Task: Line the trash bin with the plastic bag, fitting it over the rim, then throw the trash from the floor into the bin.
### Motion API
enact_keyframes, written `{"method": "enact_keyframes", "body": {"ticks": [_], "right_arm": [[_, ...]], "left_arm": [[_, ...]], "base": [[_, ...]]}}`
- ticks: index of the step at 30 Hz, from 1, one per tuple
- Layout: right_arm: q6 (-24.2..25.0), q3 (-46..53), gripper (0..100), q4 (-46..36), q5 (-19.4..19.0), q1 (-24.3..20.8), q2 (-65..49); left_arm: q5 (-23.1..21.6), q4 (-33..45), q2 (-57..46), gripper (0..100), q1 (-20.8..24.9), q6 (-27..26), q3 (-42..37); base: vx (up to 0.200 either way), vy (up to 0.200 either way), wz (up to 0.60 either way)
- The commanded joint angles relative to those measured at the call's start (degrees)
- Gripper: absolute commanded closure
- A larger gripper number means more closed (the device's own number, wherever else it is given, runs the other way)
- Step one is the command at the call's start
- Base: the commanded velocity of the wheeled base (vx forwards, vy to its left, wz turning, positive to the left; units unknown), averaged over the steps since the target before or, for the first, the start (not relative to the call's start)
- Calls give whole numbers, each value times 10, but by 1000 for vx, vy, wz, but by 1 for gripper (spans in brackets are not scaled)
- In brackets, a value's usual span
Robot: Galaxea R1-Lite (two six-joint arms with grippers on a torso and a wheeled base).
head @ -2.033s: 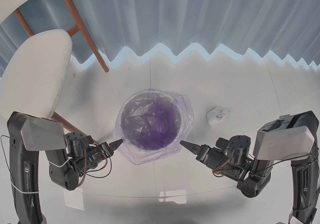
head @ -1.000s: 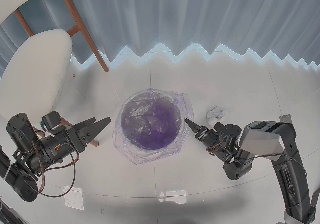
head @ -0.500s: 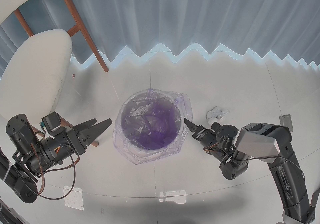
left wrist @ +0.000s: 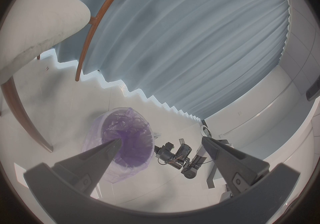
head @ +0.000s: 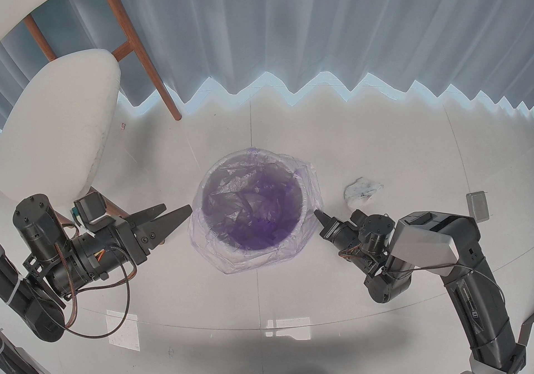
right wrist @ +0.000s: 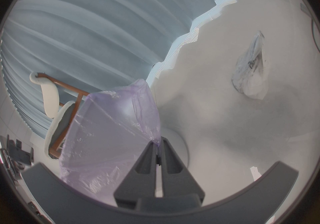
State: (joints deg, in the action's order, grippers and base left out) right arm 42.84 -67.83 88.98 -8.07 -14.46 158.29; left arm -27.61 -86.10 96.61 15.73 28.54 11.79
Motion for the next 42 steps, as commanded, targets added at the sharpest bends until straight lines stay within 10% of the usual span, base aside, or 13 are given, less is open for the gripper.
{"method": "enact_keyframes", "body": {"ticks": [1, 16, 17, 33, 42], "right_arm": [[-5, -10, 100, 9, 0, 2, 25], [-2, -13, 100, -28, 14, 2, 21], [-1, -13, 0, -27, 16, 2, 21], [52, 176, 0, 10, 72, -4, -156], [101, 353, 0, 10, 12, -2, -346]], "left_arm": [[0, 0, 2, 0, 2, 0, 0], [0, 0, 17, 0, 9, -30, -2], [0, -1, 21, 0, 10, -38, -3], [-1, -1, -36, 0, 29, -44, 1], [-2, 0, -127, 0, 78, -54, -9]], "base": [[0, 0, 0], [0, 0, 0], [0, 0, 0], [0, 0, 0], [0, 0, 0]]}}
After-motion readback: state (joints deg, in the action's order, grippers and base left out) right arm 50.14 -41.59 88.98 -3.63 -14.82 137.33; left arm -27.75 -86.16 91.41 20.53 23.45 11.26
